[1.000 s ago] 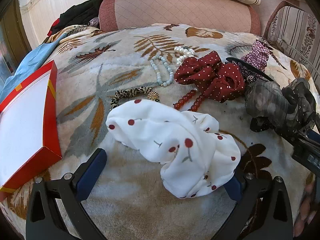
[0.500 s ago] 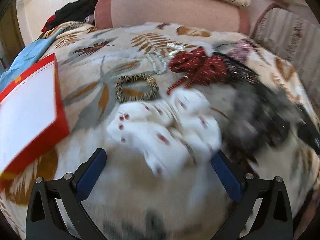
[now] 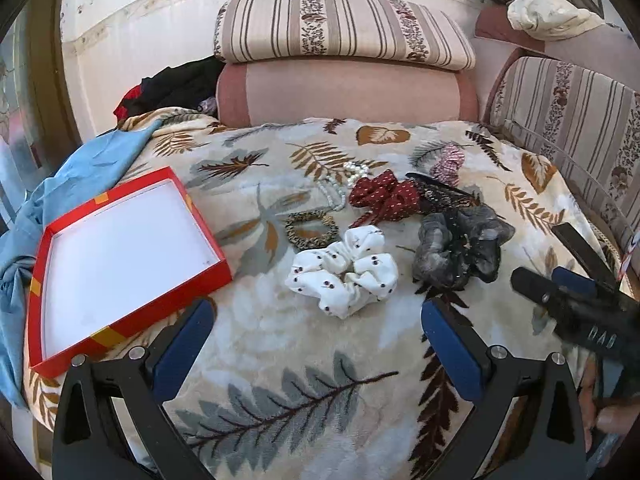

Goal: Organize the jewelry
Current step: 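Move both grippers toward the white and grey scrunchies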

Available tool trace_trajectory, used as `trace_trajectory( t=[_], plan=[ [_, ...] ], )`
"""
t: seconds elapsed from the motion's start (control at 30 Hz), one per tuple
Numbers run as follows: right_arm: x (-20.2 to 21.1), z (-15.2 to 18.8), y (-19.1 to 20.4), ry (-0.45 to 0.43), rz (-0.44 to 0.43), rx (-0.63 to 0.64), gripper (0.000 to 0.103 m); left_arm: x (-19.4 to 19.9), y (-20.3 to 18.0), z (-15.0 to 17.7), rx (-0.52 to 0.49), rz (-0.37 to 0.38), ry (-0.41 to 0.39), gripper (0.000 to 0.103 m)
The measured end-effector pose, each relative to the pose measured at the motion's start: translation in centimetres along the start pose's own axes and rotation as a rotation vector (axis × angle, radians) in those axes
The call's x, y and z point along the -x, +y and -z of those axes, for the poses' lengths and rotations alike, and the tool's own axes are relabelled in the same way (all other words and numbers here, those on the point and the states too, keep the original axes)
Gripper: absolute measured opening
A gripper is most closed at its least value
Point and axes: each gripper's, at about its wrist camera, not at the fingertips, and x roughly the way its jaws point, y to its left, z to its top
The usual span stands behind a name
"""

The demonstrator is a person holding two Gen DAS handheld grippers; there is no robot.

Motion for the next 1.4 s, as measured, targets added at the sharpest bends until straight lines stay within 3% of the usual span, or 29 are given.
trace_trajectory(
  t=[0.8,1.13,1.4],
  plan=[
    [-0.6,0.2,-0.3,0.009,-0.003,-0.007,0.096,-1.4,-0.2,0.1,-0.028,-0.028,0.054,0.103],
    [0.3,-0.2,-0.2,-0.043,-0.019,-0.009,0.096,-1.8,0.3,-0.6,0.001,-0.018,0.035,0.103],
    [0.4,-0.5,-1.1,-0.052,-0.036,-0.056,0.096,-6.4,-0.3,-2.4,0.031,0.024,0.108,0.103]
  ],
)
